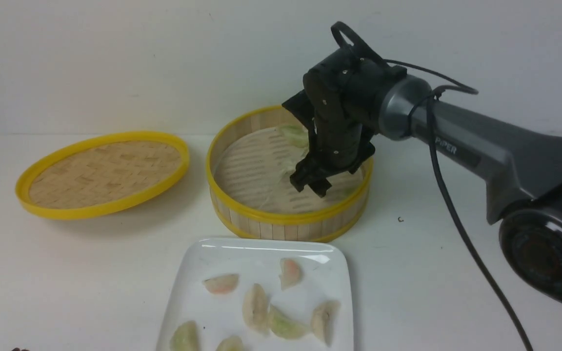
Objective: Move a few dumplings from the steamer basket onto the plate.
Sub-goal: Use the right arm to grab a dumpling from inside the steamer
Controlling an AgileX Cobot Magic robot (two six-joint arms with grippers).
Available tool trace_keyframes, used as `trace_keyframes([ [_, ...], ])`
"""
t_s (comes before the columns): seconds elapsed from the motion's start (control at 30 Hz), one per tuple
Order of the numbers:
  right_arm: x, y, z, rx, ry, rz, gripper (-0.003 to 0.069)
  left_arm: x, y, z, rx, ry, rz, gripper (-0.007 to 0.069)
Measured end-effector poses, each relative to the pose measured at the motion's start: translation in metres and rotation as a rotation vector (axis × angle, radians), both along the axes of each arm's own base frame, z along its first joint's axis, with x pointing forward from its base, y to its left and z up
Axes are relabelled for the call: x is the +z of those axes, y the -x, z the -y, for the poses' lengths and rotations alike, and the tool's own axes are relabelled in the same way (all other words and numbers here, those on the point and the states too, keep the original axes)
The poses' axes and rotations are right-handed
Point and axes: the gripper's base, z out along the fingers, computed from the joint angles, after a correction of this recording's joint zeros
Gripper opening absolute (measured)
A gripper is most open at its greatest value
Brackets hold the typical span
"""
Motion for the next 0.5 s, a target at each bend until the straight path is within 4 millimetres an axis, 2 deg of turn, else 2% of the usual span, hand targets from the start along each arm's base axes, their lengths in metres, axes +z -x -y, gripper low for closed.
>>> trace_keyframes([
  [0.33,-0.008,-0.003,0.01,-0.039,-0.008,-0.02,0.0499,0.0,0.0,0.0,0.0,0.0,0.0,-0.0006],
  [0.47,-0.014,-0.008,0.016,-0.082,-0.058,-0.054,0.0415,0.0,0.0,0.0,0.0,0.0,0.0,-0.0006],
  [0.5,-0.015,-0.009,0.019,-0.094,-0.072,-0.066,0.0325,0.0,0.0,0.0,0.0,0.0,0.0,-0.0006],
])
